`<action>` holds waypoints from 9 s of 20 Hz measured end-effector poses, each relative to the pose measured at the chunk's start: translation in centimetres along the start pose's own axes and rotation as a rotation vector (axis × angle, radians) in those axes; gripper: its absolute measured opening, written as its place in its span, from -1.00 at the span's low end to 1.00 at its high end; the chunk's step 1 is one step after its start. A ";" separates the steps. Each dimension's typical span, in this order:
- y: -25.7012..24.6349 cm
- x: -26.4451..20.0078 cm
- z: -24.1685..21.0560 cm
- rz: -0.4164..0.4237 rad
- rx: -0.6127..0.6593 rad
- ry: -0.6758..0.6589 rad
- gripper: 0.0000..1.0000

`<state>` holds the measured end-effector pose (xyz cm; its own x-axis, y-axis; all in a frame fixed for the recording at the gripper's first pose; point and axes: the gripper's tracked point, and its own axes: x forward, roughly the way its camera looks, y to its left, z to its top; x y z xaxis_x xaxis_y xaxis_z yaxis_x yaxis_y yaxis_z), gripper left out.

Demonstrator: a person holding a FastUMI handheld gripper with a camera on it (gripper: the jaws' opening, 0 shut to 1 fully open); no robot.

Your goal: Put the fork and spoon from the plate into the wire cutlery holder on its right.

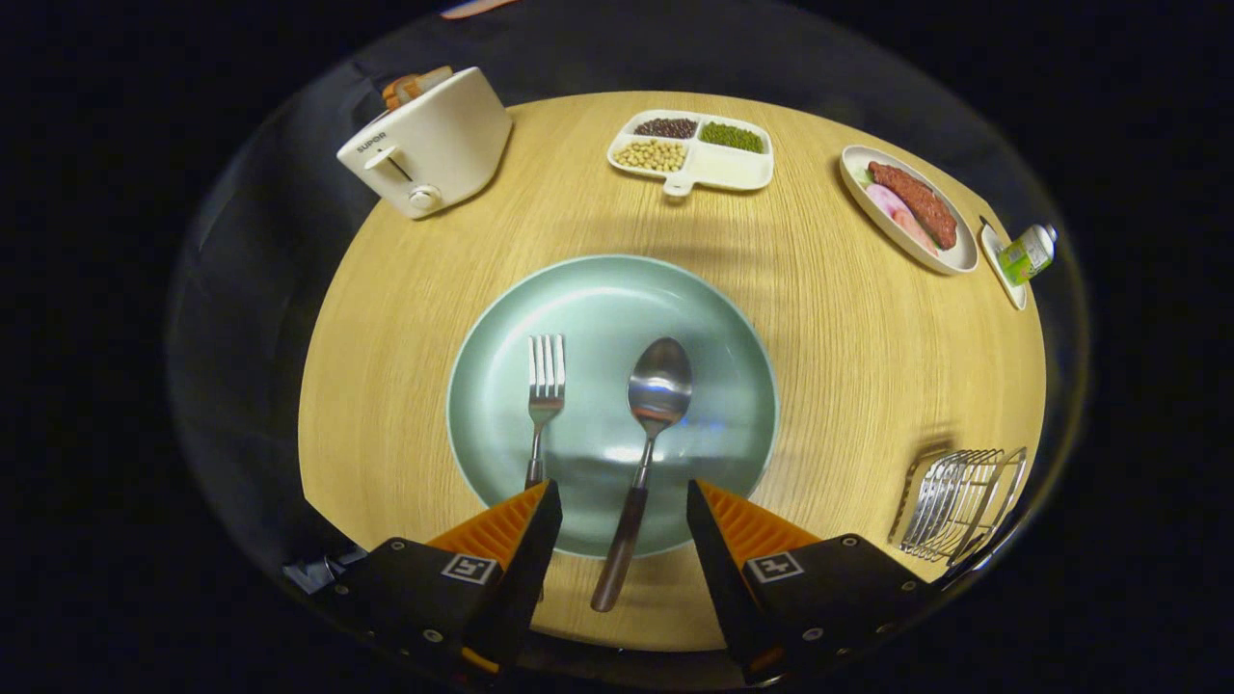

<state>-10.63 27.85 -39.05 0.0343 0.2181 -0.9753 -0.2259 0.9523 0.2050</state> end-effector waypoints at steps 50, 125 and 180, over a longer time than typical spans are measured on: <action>-22.9 -13.9 -6.9 -0.122 0.205 -0.184 -0.88; 4.8 -2.5 2.9 0.054 -0.204 -0.235 0.75; -23.8 -11.8 -10.4 -0.085 0.131 -0.083 -0.76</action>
<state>-15.81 0.36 -33.32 0.1296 0.1470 -0.9806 -0.0902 0.9866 0.1360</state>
